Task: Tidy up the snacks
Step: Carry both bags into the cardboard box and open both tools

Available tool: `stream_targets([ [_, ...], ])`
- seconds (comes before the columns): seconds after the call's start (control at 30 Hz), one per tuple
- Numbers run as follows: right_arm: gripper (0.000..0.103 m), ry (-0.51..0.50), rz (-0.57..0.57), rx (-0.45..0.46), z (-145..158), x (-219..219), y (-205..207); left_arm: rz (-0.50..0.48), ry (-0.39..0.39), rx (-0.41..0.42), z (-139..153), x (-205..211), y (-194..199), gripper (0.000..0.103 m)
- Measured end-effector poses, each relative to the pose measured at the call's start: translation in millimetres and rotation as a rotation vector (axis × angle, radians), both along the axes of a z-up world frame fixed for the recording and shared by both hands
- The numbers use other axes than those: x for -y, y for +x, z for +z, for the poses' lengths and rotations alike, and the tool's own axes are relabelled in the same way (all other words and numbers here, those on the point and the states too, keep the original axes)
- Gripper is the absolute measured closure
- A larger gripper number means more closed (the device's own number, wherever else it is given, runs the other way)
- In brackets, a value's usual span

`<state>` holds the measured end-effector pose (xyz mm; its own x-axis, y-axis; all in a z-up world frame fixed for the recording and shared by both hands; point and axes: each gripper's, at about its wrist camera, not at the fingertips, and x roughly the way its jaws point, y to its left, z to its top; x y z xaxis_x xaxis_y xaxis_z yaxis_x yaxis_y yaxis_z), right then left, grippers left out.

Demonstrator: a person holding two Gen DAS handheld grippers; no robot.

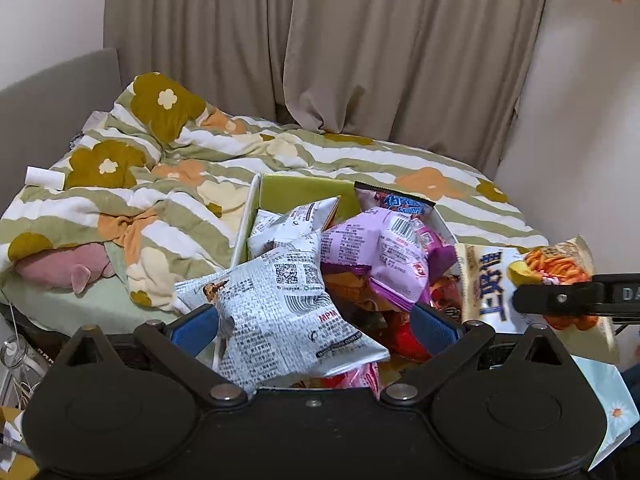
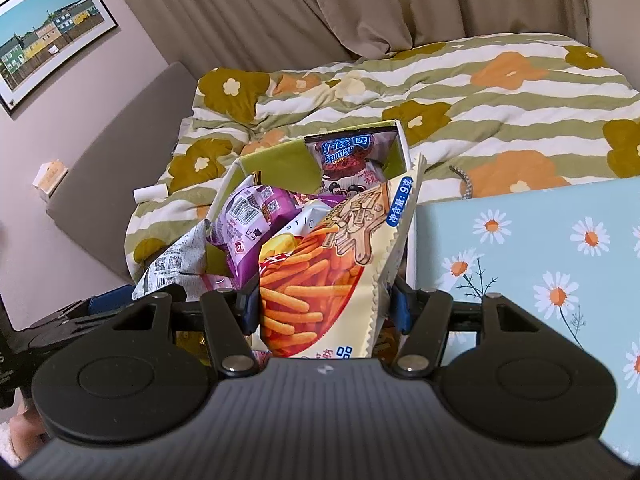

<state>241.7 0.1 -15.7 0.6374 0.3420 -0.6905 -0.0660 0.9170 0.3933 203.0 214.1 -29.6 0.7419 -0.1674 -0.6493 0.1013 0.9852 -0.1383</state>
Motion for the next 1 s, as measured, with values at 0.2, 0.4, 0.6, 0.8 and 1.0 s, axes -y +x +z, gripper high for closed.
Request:
stream_targets([
  [0.2, 0.023, 0.036, 0.038, -0.03, -9, -6, 8, 0.015, -0.011, 0.024, 8, -2, -8, 0.0],
  [0.4, 0.0, -0.033, 0.013, -0.03, -26, -16, 7, 0.017, -0.007, 0.013, 6, -7, -14, 0.0],
  [0.6, 0.0, -0.027, -0.013, -0.016, -23, -12, 0, 0.001, -0.005, 0.006, 4, -8, -20, 0.0],
  [0.8, 0.0, -0.061, -0.062, 0.008, -14, -8, -6, -0.034, -0.014, 0.012, 7, -9, -25, 0.0],
  [1.0, 0.0, -0.065, -0.099, 0.072, 6, 1, -25, -0.042, 0.006, 0.054, 20, -3, -38, 0.0],
])
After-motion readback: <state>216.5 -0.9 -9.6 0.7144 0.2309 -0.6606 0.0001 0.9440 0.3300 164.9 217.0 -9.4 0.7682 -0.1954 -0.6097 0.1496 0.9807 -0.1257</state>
